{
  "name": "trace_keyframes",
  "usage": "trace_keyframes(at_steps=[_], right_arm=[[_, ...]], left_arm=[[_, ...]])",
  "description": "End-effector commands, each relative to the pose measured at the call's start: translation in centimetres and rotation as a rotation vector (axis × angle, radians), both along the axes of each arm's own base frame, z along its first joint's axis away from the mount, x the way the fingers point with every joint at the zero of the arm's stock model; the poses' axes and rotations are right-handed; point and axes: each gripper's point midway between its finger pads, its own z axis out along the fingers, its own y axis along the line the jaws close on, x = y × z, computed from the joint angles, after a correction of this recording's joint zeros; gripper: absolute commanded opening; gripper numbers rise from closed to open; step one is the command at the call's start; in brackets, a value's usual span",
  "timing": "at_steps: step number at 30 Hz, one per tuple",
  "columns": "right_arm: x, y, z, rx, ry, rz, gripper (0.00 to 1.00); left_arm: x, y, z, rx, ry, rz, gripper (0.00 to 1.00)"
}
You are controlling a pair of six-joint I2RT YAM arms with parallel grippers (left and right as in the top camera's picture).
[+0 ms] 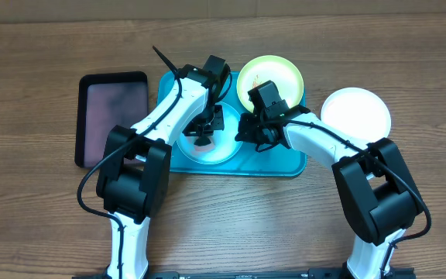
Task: Clean dirty plates on tray and stack at the side
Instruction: 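Scrub the light-blue plate with the sponge in the left gripper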
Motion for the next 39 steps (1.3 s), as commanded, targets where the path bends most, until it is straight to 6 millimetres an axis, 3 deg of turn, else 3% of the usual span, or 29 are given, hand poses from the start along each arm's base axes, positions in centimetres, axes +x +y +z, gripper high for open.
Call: trace_keyframes(at_steps=[1, 7, 12, 15, 21, 25, 27, 32, 34, 36, 39], right_arm=[[0.0, 0.2, -0.5, -0.008, 0.007, 0.007, 0.04], [0.0, 0.2, -0.5, -0.012, 0.002, 0.021, 0.04], [0.0, 0.3, -0.5, -0.009, 0.001, 0.022, 0.04], [0.1, 0.4, -0.4, -0.006, -0.001, 0.022, 0.04], [0.0, 0.3, -0.5, -0.009, 0.003, 0.022, 0.04], [0.0, 0.3, -0.5, -0.009, 0.004, 0.022, 0.04], [0.0, 0.3, -0.5, -0.009, 0.004, 0.022, 0.04], [0.1, 0.3, -0.4, -0.007, 0.001, 0.022, 0.04], [0.1, 0.3, -0.4, -0.007, 0.000, 0.022, 0.04], [0.0, 0.3, -0.4, -0.007, 0.001, 0.022, 0.04], [0.0, 0.3, -0.5, -0.009, 0.005, 0.022, 0.04]], left_arm=[[1.0, 0.4, 0.1, 0.048, -0.042, 0.067, 0.05], [0.7, 0.1, 0.0, 0.028, -0.035, 0.148, 0.04], [0.1, -1.2, -0.1, -0.055, 0.015, -0.004, 0.04], [0.7, -0.3, 0.0, -0.012, -0.011, -0.002, 0.04], [2.8, 3.4, 0.8, 0.195, -0.166, 0.214, 0.04], [2.5, 4.1, 1.0, 0.234, -0.167, 0.236, 0.04], [1.9, 3.6, 0.7, 0.209, -0.126, 0.203, 0.04], [0.7, -2.8, 0.0, -0.134, -0.001, -0.269, 0.04], [0.8, -3.4, 0.1, -0.166, -0.010, -0.352, 0.04], [1.8, -2.2, 0.0, -0.088, -0.045, -0.306, 0.04], [3.5, 2.0, 0.6, 0.147, -0.142, -0.059, 0.04]])
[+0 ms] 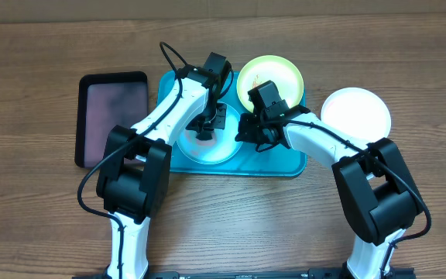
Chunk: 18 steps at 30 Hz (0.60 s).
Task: Clean dirty plates on tray and stack at the side
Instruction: 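Scrub the light-blue plate with the sponge in the left gripper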
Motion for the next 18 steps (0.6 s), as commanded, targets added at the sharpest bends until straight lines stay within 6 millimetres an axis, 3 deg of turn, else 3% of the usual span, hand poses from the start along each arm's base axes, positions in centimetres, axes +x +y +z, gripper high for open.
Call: trace_keyframes(at_steps=[1, 4, 8, 11, 16, 18], right_arm=[[0.0, 0.3, -0.5, -0.007, 0.008, 0.012, 0.04], [0.0, 0.3, -0.5, -0.007, 0.008, 0.012, 0.04], [0.0, 0.3, -0.5, -0.006, 0.006, 0.012, 0.04], [0.0, 0.4, -0.4, 0.001, 0.006, 0.015, 0.13], [0.1, 0.6, -0.3, 0.011, 0.002, 0.019, 0.15], [0.0, 0.6, -0.3, 0.010, 0.006, 0.019, 0.09]], left_arm=[[2.0, 3.8, 0.8, 0.207, -0.126, 0.183, 0.04], [1.4, 4.5, 0.9, 0.241, -0.112, 0.216, 0.04], [-1.3, 3.5, 0.3, 0.200, 0.012, 0.195, 0.04], [-2.7, 2.6, 0.1, 0.164, 0.078, 0.184, 0.04], [-2.6, 2.1, 0.1, 0.139, 0.080, 0.162, 0.04], [-1.8, 2.2, 0.6, 0.128, 0.061, 0.151, 0.04]])
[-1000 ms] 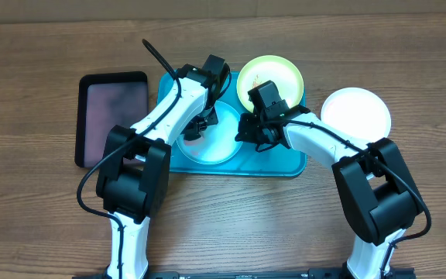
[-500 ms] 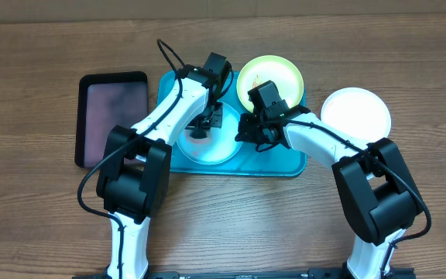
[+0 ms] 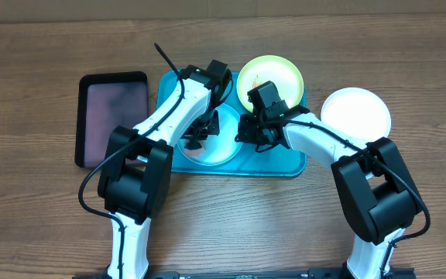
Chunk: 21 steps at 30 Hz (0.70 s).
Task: Clean dirty plates on tray and stack at the side
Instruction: 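Scrub the light-blue plate with the sponge in the left gripper, then lift the left gripper away and raise the light-blue plate with right gripper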
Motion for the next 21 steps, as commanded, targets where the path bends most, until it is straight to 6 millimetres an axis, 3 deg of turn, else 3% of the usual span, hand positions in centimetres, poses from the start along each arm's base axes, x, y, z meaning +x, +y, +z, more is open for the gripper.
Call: trace_keyframes(at_steps=[1, 6, 10, 21], right_arm=[[0.1, 0.4, -0.2, 0.005, 0.003, 0.008, 0.04], [-0.1, 0.7, -0.1, 0.016, 0.009, 0.022, 0.04], [0.0, 0.7, 1.2, 0.016, -0.024, 0.053, 0.04], [-1.6, -1.4, 8.1, -0.033, -0.087, 0.042, 0.04]], left_arm=[[1.6, -0.5, 0.8, -0.035, -0.029, -0.011, 0.04], [4.6, 0.2, 5.3, -0.068, -0.110, 0.026, 0.04], [6.5, 0.5, 8.4, -0.098, -0.178, 0.042, 0.04], [7.2, 0.4, 8.4, -0.103, -0.205, 0.029, 0.04]])
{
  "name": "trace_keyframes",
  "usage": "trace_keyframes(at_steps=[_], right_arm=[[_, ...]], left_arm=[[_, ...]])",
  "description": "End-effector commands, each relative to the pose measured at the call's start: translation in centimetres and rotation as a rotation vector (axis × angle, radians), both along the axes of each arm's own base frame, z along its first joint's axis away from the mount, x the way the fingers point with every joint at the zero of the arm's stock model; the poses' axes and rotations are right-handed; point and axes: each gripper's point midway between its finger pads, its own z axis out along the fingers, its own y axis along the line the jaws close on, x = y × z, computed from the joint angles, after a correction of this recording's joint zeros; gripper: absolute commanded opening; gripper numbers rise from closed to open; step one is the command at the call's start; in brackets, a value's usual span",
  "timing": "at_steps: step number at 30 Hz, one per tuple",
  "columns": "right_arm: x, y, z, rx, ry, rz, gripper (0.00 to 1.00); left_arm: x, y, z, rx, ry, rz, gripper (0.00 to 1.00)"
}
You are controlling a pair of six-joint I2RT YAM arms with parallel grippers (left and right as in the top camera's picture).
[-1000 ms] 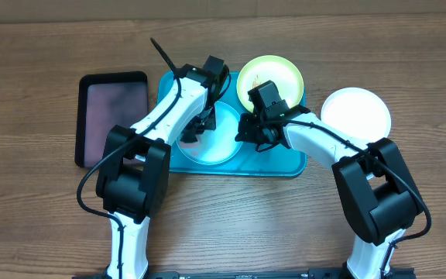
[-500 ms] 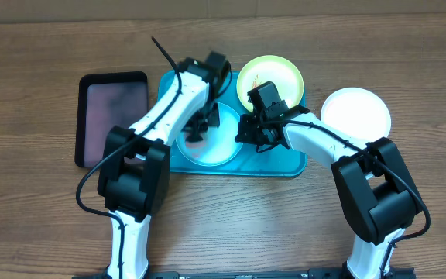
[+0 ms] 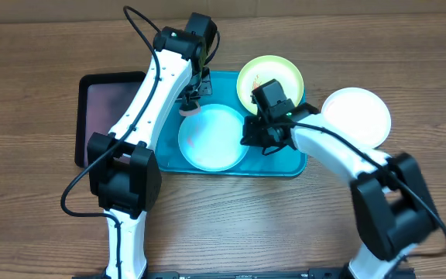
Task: Clean dirty plates on tray and stack at the side
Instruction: 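Lift the left gripper away and raise the light-blue plate with right gripper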
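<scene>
A light blue plate [image 3: 211,139] lies on the teal tray [image 3: 285,167], its face uncovered with faint reddish smears. My right gripper [image 3: 252,133] sits at the plate's right rim and looks shut on it. A yellow-green plate [image 3: 273,74] with crumbs rests at the tray's back right. My left gripper [image 3: 190,101] hangs over the tray's back left corner, off the blue plate, shut on a small pale sponge [image 3: 188,109]. A white plate [image 3: 356,115] lies on the table to the right of the tray.
A black tray with a pinkish inside [image 3: 113,116] stands left of the teal tray, partly under my left arm. The left arm's cable loops above the back edge. Wooden table lies bare in front of both trays.
My left gripper has left the blue plate's middle and now hangs over the tray's back left corner with the sponge. The right arm's elbow has shifted; its gripper stays at the plate's rim.
At all three earlier moments my left gripper was down on the blue plate, at slightly different spots and angles, while the right gripper stayed at the plate's right rim. Now the left gripper is off the plate and the plate's face shows whole.
</scene>
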Motion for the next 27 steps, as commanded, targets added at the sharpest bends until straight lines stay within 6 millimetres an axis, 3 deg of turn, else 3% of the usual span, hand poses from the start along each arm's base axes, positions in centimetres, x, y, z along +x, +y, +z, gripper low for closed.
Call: trace_keyframes(at_steps=[1, 6, 16, 21, 27], right_arm=[[0.7, -0.3, 4.5, -0.002, -0.104, -0.005, 0.04], [0.6, -3.2, 6.9, -0.136, -0.154, -0.067, 0.04], [-0.2, -9.0, 11.0, -0.672, -0.378, -0.201, 0.04], [-1.5, -9.9, 14.9, -0.910, -0.589, -0.291, 0.04], [-3.3, -8.6, 18.0, -1.030, -0.776, -0.281, 0.04]], left_arm=[[-0.1, -0.2, -0.2, 0.002, 0.003, -0.017, 0.04], [-0.2, -0.2, -0.3, -0.009, 0.004, 0.045, 0.04], [0.0, -0.3, -0.2, -0.020, -0.012, 0.086, 0.04], [0.1, -0.3, -0.2, -0.021, -0.015, 0.086, 0.04], [0.1, -0.3, -0.2, -0.020, -0.012, 0.086, 0.04]])
